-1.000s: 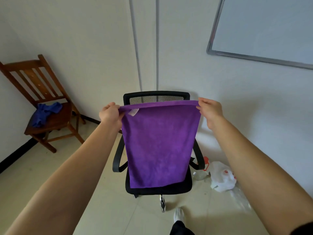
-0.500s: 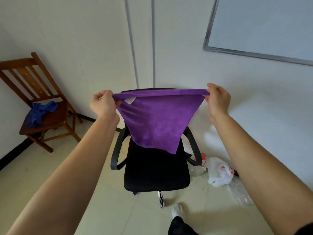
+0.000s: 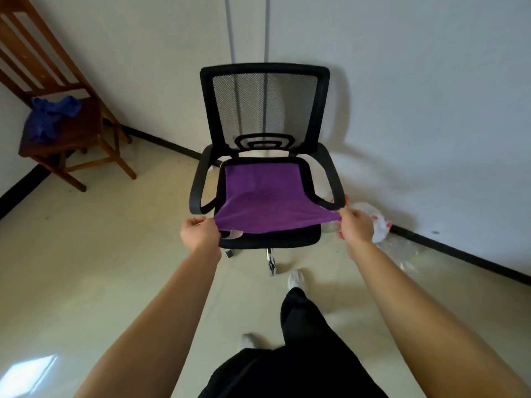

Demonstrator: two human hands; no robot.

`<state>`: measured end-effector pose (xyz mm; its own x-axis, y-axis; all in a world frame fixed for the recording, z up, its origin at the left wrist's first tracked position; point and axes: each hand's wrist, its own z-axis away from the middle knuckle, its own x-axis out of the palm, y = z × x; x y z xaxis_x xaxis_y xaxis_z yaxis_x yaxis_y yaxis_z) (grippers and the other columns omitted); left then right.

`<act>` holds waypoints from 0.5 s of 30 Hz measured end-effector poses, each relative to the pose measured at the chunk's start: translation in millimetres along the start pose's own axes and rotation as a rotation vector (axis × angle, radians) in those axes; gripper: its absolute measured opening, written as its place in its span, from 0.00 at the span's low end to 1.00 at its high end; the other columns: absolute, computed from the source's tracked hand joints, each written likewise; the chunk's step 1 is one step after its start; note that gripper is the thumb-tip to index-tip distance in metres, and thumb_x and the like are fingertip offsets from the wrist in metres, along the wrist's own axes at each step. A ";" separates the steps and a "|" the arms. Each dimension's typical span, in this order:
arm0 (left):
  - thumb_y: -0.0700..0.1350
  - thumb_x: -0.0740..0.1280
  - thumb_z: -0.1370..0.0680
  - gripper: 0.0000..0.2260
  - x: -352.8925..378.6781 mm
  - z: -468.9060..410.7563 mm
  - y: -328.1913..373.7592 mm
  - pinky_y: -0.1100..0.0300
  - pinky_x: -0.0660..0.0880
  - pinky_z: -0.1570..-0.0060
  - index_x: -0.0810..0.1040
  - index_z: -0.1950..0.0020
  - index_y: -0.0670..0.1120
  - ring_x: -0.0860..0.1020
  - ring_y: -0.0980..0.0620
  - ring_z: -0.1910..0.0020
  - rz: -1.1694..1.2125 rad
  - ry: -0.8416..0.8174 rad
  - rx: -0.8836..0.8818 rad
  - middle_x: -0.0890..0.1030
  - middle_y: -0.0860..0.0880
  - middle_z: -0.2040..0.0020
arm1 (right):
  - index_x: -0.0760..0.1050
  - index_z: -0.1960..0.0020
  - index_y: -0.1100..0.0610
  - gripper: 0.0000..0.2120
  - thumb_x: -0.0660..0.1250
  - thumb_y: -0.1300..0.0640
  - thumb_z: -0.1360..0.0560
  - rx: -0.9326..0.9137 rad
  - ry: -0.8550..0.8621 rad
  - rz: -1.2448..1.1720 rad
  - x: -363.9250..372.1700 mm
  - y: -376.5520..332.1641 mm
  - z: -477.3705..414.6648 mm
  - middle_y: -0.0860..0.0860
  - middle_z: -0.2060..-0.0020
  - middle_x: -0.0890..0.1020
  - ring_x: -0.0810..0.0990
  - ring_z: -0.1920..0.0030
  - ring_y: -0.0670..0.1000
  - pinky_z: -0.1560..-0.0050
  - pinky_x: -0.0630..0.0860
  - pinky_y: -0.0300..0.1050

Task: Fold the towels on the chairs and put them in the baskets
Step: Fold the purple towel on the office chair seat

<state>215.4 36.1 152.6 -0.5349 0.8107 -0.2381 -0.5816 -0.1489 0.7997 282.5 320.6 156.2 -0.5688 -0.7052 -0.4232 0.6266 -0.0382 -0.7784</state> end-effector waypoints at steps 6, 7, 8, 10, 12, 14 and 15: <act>0.30 0.60 0.26 0.11 -31.0 -16.7 -94.4 0.57 0.73 0.66 0.75 0.52 0.44 0.73 0.49 0.69 -0.195 -0.092 -0.078 0.78 0.46 0.56 | 0.79 0.57 0.49 0.11 0.62 0.60 0.22 0.144 -0.113 0.138 3.8 92.5 5.6 0.48 0.61 0.83 0.84 0.58 0.50 0.51 0.81 0.50; 0.30 0.59 0.26 0.12 -35.2 -17.7 -106.2 0.57 0.73 0.66 0.75 0.54 0.45 0.73 0.50 0.70 -0.222 -0.093 -0.099 0.79 0.46 0.55 | 0.78 0.59 0.48 0.11 0.62 0.60 0.22 0.164 -0.121 0.160 4.5 105.3 5.5 0.48 0.62 0.83 0.84 0.57 0.51 0.49 0.82 0.51; 0.30 0.58 0.26 0.12 -38.0 -19.3 -115.1 0.57 0.74 0.65 0.75 0.56 0.45 0.73 0.50 0.70 -0.237 -0.088 -0.115 0.79 0.46 0.56 | 0.77 0.60 0.47 0.11 0.63 0.59 0.22 0.186 -0.123 0.172 5.1 113.9 6.1 0.49 0.62 0.84 0.84 0.58 0.51 0.49 0.82 0.51; 0.31 0.60 0.26 0.11 -42.7 -25.1 -130.1 0.56 0.75 0.64 0.74 0.57 0.46 0.73 0.50 0.71 -0.258 -0.065 -0.170 0.80 0.45 0.56 | 0.77 0.60 0.50 0.10 0.63 0.57 0.21 0.239 -0.123 0.171 6.7 127.6 6.7 0.52 0.60 0.84 0.83 0.60 0.49 0.54 0.82 0.49; 0.31 0.63 0.25 0.08 -40.9 -31.5 -133.7 0.57 0.77 0.64 0.74 0.55 0.43 0.73 0.49 0.71 -0.237 -0.055 -0.233 0.79 0.43 0.58 | 0.78 0.57 0.53 0.08 0.64 0.57 0.21 0.270 -0.117 0.138 9.7 129.3 4.2 0.54 0.59 0.84 0.82 0.62 0.49 0.63 0.77 0.43; 0.30 0.64 0.25 0.07 -33.8 -37.7 -129.8 0.57 0.80 0.63 0.74 0.51 0.40 0.76 0.48 0.70 -0.214 -0.069 -0.272 0.79 0.42 0.58 | 0.79 0.56 0.54 0.07 0.64 0.59 0.21 0.271 -0.146 0.112 14.5 125.9 -5.8 0.54 0.59 0.84 0.82 0.62 0.48 0.65 0.74 0.40; 0.30 0.64 0.25 0.07 -29.0 -40.8 -124.9 0.57 0.81 0.61 0.74 0.51 0.39 0.78 0.46 0.68 -0.214 -0.087 -0.279 0.79 0.41 0.58 | 0.79 0.56 0.53 0.07 0.65 0.60 0.21 0.270 -0.171 0.098 17.7 121.9 -12.0 0.53 0.58 0.84 0.82 0.62 0.48 0.65 0.74 0.39</act>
<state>278.5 8.0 37.2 -0.3358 0.8834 -0.3269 -0.8260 -0.1094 0.5529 342.4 311.9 48.3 -0.4155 -0.8227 -0.3881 0.8055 -0.1346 -0.5771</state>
